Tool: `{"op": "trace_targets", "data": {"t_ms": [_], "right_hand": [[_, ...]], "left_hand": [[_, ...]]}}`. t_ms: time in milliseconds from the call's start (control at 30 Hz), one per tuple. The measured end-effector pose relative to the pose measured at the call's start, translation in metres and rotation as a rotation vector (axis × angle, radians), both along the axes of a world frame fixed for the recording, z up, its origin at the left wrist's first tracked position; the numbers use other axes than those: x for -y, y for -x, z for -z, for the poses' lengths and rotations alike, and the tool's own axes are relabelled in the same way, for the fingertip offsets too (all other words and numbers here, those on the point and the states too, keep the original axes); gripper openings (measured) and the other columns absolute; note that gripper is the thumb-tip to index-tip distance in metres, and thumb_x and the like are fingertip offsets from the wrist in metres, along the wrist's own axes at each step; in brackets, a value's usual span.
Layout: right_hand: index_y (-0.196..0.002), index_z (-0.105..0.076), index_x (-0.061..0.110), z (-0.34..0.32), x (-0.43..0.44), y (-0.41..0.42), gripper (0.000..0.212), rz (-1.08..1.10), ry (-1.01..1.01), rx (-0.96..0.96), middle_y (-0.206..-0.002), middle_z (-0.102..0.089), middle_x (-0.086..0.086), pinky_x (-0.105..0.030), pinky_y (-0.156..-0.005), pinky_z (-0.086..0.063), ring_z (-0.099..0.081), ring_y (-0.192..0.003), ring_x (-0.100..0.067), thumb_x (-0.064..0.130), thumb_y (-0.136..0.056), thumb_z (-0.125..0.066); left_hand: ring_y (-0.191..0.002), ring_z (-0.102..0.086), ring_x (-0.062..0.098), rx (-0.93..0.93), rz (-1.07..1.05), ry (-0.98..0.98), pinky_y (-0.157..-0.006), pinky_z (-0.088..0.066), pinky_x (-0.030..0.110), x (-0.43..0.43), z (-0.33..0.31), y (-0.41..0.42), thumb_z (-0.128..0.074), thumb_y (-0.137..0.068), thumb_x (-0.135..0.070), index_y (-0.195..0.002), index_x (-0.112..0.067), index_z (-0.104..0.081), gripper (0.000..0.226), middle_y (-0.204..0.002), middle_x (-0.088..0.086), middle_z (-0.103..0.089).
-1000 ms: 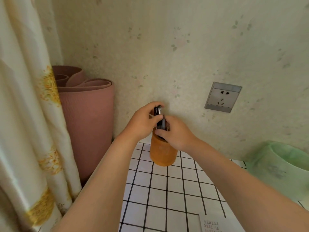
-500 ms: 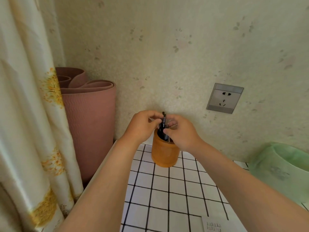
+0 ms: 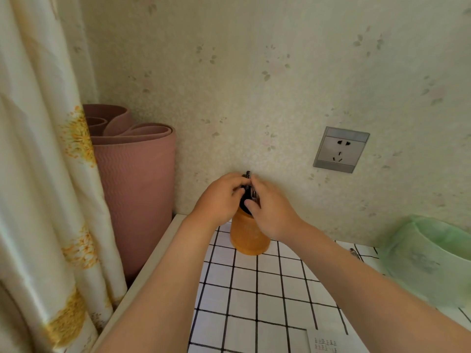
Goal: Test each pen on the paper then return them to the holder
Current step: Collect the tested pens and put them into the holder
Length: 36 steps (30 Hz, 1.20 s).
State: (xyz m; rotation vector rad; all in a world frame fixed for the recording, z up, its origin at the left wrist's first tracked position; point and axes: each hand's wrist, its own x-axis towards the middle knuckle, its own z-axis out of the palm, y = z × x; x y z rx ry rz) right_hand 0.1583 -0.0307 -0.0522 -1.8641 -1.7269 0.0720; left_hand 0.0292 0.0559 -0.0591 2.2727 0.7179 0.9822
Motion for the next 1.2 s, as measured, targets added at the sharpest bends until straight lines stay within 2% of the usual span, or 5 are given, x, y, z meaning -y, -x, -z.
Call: {"op": "trace_targets", "data": {"t_ms": [333, 567, 867, 1033, 1200], "right_hand": [[-0.151, -0.033, 0.026, 0.003, -0.001, -0.009, 0.055, -0.002, 0.043, -0.011, -0.140, -0.050, -0.004, -0.049, -0.107, -0.039, -0.044, -0.127, -0.027, 0.017, -0.098, -0.043], [-0.138, -0.048, 0.042, 0.011, -0.005, -0.015, 0.064, 0.063, 0.010, -0.162, -0.126, -0.061, 0.007, -0.046, -0.103, -0.045, -0.053, -0.121, -0.020, 0.062, -0.077, -0.049], [-0.130, -0.059, 0.029, -0.015, 0.077, -0.046, 0.035, 0.185, 0.018, -0.146, -0.126, -0.054, 0.004, -0.029, -0.097, -0.046, -0.055, -0.104, -0.011, 0.030, -0.095, -0.059], [-0.131, -0.057, 0.022, 0.004, 0.134, -0.093, 0.041, 0.394, 0.281, -0.020, -0.131, -0.055, -0.004, -0.033, -0.099, -0.047, -0.057, -0.115, -0.020, 0.027, -0.091, -0.061], [-0.117, -0.058, 0.015, 0.034, 0.167, -0.113, 0.047, 0.533, 0.519, 0.095, -0.123, -0.050, -0.007, -0.039, -0.087, -0.053, -0.060, -0.101, -0.026, 0.051, -0.088, -0.058]], "left_hand": [[-0.122, -0.048, 0.013, -0.119, -0.044, 0.064, -0.105, -0.036, 0.023, -0.003, -0.001, -0.003, -0.045, -0.102, -0.011, -0.151, -0.028, -0.036, 0.053, -0.138, 0.000, -0.048], [-0.124, -0.050, 0.016, -0.068, -0.077, 0.029, -0.106, -0.039, 0.026, -0.002, -0.004, 0.002, -0.048, -0.101, -0.014, -0.147, -0.025, -0.045, 0.047, -0.135, 0.002, -0.050], [-0.083, -0.050, 0.006, 0.058, -0.110, -0.224, -0.072, -0.046, 0.026, 0.071, -0.038, -0.036, -0.052, -0.095, -0.020, -0.111, -0.027, -0.060, 0.020, -0.096, -0.012, -0.054], [-0.072, -0.052, 0.004, -0.254, 0.154, -0.130, -0.066, -0.042, 0.025, 0.121, -0.012, -0.086, -0.050, -0.097, -0.019, -0.115, -0.027, -0.059, 0.022, -0.100, -0.010, -0.061], [-0.117, -0.053, 0.018, -0.622, 0.235, -0.132, -0.096, -0.049, 0.039, 0.141, 0.033, -0.118, -0.052, -0.097, -0.019, -0.136, -0.029, -0.052, 0.040, -0.130, -0.003, -0.055]]}}
